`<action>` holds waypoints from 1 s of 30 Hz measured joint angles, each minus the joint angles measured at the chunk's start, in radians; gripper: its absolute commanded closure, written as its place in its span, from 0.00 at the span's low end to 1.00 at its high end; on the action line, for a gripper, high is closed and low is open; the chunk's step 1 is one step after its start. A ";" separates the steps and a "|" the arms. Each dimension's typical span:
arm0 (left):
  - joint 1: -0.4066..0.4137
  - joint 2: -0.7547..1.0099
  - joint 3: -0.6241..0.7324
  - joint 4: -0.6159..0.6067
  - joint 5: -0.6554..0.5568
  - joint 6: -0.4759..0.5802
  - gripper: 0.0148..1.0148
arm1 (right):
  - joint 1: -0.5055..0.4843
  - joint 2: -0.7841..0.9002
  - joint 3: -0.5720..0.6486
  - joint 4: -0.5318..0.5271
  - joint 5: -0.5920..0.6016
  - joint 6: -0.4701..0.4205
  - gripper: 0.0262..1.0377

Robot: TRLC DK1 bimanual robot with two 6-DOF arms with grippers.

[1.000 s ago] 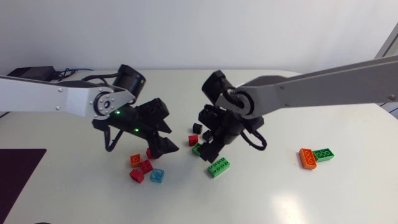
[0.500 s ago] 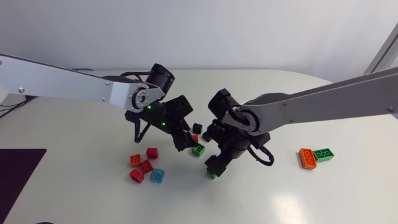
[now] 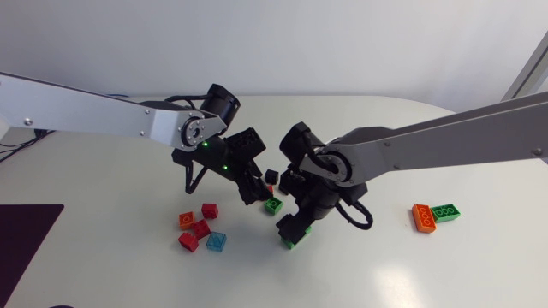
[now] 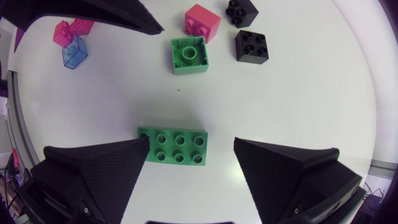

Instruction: Sort duplo bricks by size, large to the right and small to the left

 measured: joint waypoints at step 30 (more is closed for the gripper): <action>0.016 0.000 -0.016 -0.007 0.000 0.000 0.16 | 0.052 0.024 0.012 -0.026 -0.029 0.033 0.06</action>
